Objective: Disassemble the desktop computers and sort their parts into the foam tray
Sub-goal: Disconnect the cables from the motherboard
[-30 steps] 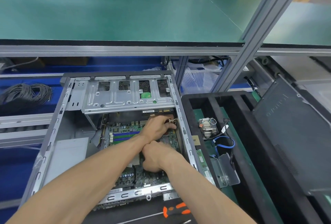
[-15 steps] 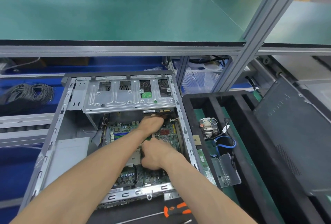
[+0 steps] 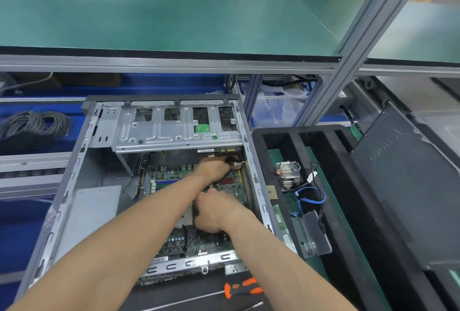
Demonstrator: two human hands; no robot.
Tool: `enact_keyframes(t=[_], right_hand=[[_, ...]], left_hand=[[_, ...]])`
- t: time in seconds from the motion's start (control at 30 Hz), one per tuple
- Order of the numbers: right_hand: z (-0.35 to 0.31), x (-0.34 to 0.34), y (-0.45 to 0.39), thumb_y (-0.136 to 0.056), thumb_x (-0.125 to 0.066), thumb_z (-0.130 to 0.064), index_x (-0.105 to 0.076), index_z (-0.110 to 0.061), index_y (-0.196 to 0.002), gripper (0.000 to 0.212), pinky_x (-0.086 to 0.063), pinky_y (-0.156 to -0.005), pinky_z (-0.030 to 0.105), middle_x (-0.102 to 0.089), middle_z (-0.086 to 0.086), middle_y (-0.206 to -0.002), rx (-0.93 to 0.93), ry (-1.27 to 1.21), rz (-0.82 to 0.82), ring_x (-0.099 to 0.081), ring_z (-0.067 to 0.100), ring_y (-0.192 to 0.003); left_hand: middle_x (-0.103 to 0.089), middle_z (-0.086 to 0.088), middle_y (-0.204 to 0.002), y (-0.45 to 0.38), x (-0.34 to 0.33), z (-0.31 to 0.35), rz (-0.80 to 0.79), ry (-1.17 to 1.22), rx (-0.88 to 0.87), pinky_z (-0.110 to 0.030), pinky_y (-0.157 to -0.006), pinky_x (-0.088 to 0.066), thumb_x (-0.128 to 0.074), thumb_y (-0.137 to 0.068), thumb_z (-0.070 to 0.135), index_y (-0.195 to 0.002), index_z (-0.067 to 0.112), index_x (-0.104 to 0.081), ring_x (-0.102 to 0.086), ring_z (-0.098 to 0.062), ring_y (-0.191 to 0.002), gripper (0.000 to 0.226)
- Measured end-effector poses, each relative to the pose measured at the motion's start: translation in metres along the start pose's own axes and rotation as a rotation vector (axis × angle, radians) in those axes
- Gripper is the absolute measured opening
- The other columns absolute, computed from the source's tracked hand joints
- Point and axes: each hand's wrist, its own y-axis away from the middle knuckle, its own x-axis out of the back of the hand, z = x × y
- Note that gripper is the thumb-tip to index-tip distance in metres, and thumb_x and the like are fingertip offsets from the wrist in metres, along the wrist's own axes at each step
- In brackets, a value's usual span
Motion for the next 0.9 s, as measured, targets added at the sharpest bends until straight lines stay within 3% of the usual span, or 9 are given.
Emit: enact_keyframes(t=[0.1, 0.2, 0.33, 0.4, 0.47, 0.57, 0.63, 0.7, 0.9], right_hand=[[0.000, 0.002, -0.001, -0.090, -0.057, -0.022, -0.054, -0.009, -0.125, 0.037, -0.043, -0.081, 0.043, -0.055, 0.018, -0.123, -0.022, 0.010, 0.045, -0.056, 0.039, -0.110], [0.002, 0.003, -0.002, -0.090, -0.059, -0.022, -0.057, -0.008, -0.122, 0.036, -0.042, -0.080, 0.043, -0.057, 0.017, -0.124, -0.075, 0.028, 0.116, -0.057, 0.039, -0.113], [0.004, 0.001, -0.003, -0.091, -0.060, -0.020, -0.057, -0.003, -0.122, 0.035, -0.048, -0.084, 0.042, -0.056, 0.020, -0.126, -0.133, 0.001, 0.043, -0.057, 0.039, -0.116], [0.004, 0.001, -0.003, -0.092, -0.061, -0.019, -0.058, -0.001, -0.121, 0.035, -0.051, -0.085, 0.042, -0.057, 0.021, -0.125, -0.130, 0.002, 0.023, -0.058, 0.040, -0.114], [0.004, 0.001, -0.003, -0.093, -0.061, -0.018, -0.059, 0.001, -0.122, 0.035, -0.051, -0.087, 0.042, -0.058, 0.021, -0.125, -0.125, 0.007, 0.014, -0.058, 0.039, -0.114], [0.004, 0.001, -0.004, -0.093, -0.062, -0.016, -0.058, 0.002, -0.123, 0.035, -0.050, -0.084, 0.040, -0.058, 0.021, -0.125, -0.132, 0.008, 0.005, -0.058, 0.039, -0.115], [0.004, 0.001, -0.005, -0.092, -0.062, -0.015, -0.058, 0.001, -0.122, 0.034, -0.049, -0.082, 0.039, -0.058, 0.020, -0.124, -0.134, 0.005, 0.000, -0.059, 0.038, -0.114], [0.004, 0.001, -0.004, -0.092, -0.062, -0.014, -0.058, 0.001, -0.122, 0.034, -0.050, -0.082, 0.038, -0.058, 0.020, -0.123, -0.134, -0.003, -0.003, -0.059, 0.037, -0.113], [0.003, 0.000, -0.004, -0.091, -0.062, -0.014, -0.057, 0.001, -0.122, 0.035, -0.047, -0.078, 0.037, -0.057, 0.019, -0.123, -0.148, -0.029, -0.016, -0.058, 0.037, -0.113]], left_hand=[[-0.064, -0.010, -0.127, -0.002, -0.003, -0.004, 0.027, -0.002, -0.004, -0.024, -0.072, -0.035, -0.037, -0.108, 0.032, -0.130, 0.013, -0.056, -0.049, -0.017, -0.090, 0.035], [-0.061, -0.009, -0.135, -0.002, -0.004, -0.007, 0.079, 0.201, 0.091, -0.022, -0.070, -0.035, -0.038, -0.106, 0.017, -0.104, 0.021, -0.048, -0.054, -0.021, -0.100, 0.011], [-0.061, -0.009, -0.133, 0.005, -0.007, -0.004, 0.142, 0.323, 0.102, -0.027, -0.074, -0.031, -0.033, -0.105, 0.006, -0.111, 0.020, -0.054, -0.059, -0.027, -0.117, 0.026], [-0.063, -0.010, -0.130, 0.006, -0.009, -0.004, 0.157, 0.301, 0.072, -0.028, -0.072, -0.031, -0.034, -0.105, 0.007, -0.110, 0.019, -0.056, -0.060, -0.027, -0.115, 0.025], [-0.065, -0.011, -0.127, 0.009, -0.010, -0.003, 0.191, 0.353, 0.052, -0.027, -0.072, -0.029, -0.034, -0.106, 0.012, -0.103, 0.021, -0.050, -0.059, -0.024, -0.100, 0.019], [-0.067, -0.012, -0.123, 0.008, -0.009, -0.004, 0.181, 0.315, 0.086, -0.028, -0.073, -0.032, -0.035, -0.107, 0.022, -0.097, 0.018, -0.049, -0.047, -0.016, -0.088, 0.018], [-0.066, -0.015, -0.125, 0.012, -0.007, -0.001, 0.141, 0.258, 0.045, -0.031, -0.084, -0.040, -0.041, -0.106, 0.024, -0.103, 0.014, -0.062, -0.055, -0.021, -0.097, 0.023], [-0.065, -0.014, -0.127, 0.012, -0.007, 0.001, 0.131, 0.348, 0.113, -0.030, -0.091, -0.044, -0.042, -0.105, 0.017, -0.120, 0.004, -0.065, -0.060, -0.028, -0.114, 0.030], [-0.066, -0.013, -0.125, 0.021, -0.002, 0.003, 0.170, 0.515, 0.161, -0.028, -0.088, -0.046, -0.039, -0.104, 0.014, -0.116, 0.001, -0.063, -0.059, -0.028, -0.117, 0.030]])
